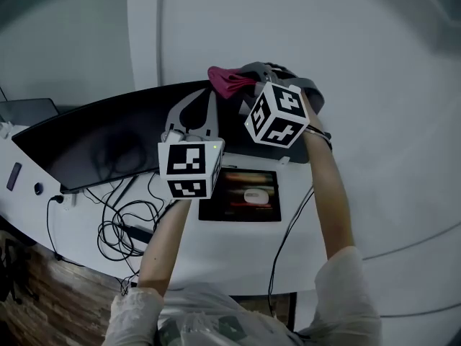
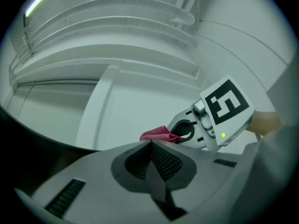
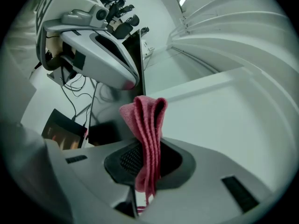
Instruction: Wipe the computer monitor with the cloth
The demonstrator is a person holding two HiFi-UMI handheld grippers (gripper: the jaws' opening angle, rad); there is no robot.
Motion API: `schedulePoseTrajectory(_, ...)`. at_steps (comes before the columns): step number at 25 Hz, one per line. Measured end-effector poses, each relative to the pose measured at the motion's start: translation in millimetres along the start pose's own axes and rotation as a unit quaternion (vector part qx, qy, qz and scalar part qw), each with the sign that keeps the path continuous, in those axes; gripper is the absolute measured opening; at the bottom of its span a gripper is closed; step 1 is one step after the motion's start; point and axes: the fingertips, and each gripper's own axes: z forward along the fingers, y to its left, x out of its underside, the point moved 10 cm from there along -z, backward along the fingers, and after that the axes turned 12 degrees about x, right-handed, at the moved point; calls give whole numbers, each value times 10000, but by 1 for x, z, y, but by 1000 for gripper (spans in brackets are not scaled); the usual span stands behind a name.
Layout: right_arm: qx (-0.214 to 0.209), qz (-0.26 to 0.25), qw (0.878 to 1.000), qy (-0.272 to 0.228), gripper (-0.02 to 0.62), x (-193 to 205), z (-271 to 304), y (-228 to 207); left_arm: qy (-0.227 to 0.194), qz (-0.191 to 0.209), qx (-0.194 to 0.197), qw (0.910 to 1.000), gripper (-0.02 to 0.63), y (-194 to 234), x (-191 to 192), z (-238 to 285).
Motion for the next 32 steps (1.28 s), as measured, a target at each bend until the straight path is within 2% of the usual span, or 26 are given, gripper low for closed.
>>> schedulePoseTrajectory(5,37,122,9986,514,48,49,-2,-5,-24,13,248,9997,15,-16,0,26)
schedulePoseTrajectory(7,93,237,9980,579,48,64,0,-1,-18,-10,301,9995,15,-19,2,34)
schedulePoseTrajectory(15,325,415,9972,539,48,71,-4,1,9,-123,359,9993,15,-20,8,45)
schedulePoseTrajectory(18,557,1001,9930,269,48,63,-13,-4,31,-78,332,9994,15,-15,8,39)
schedulePoseTrajectory(21,924,1833,9785,-210,48,45,-27,2,103,22,205,9997,15,-6,7,21)
schedulePoseTrajectory(24,1458,2651,9503,-728,48,19,-45,8,36,259,42,9996,15,2,-4,-7)
schedulePoseTrajectory(26,1722,3257,9230,-1109,48,-3,-58,14,-49,393,-121,9991,15,9,-12,-30)
schedulePoseTrajectory(28,1859,3846,8905,-1567,48,-26,-70,19,-167,389,-315,9986,15,18,-20,-56)
schedulePoseTrajectory(30,1735,4543,8453,-2214,48,-52,-80,29,-225,465,-569,9970,15,27,-29,-89)
schedulePoseTrajectory(32,1449,5285,7893,-2770,48,-83,-87,50,-158,712,-860,9936,15,35,-38,-127)
